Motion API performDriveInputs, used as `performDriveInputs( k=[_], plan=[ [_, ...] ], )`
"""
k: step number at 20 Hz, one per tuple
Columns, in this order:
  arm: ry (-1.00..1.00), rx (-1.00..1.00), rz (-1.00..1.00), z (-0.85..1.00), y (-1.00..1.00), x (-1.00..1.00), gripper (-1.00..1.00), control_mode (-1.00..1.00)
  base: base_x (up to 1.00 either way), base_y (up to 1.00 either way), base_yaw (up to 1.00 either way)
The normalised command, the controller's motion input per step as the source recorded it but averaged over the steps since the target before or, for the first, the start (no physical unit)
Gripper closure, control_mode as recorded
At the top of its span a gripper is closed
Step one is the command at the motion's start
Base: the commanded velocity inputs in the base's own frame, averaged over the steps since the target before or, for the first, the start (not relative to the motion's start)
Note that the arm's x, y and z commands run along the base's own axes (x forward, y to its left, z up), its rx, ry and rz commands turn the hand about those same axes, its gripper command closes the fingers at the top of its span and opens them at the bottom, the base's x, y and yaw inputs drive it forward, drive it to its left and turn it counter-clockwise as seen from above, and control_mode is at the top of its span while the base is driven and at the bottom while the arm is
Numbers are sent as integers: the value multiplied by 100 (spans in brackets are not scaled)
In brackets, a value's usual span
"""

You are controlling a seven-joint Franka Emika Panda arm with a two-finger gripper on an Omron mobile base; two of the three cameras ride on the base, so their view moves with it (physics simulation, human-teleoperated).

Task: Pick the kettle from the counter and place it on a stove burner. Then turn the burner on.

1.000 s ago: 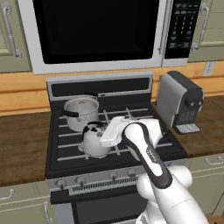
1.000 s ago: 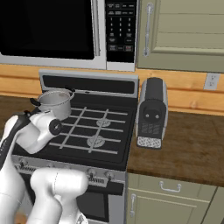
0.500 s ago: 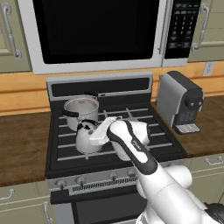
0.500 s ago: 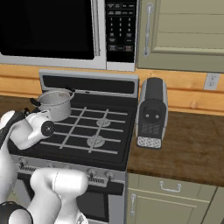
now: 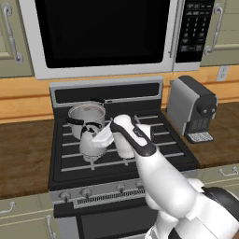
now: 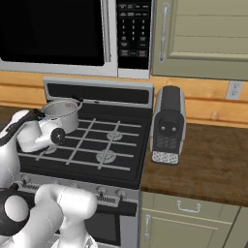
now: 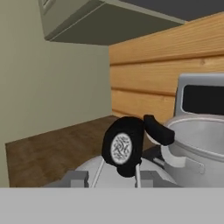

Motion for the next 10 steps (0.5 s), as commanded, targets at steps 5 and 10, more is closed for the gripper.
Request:
performDriveInputs(
  k=[5,10],
  plan=[
    [0,-4,0,-31,3,18,100,-100,0,0,0],
    [0,-5,0,-35,14,14,100,-100,0,0,0]
  ],
)
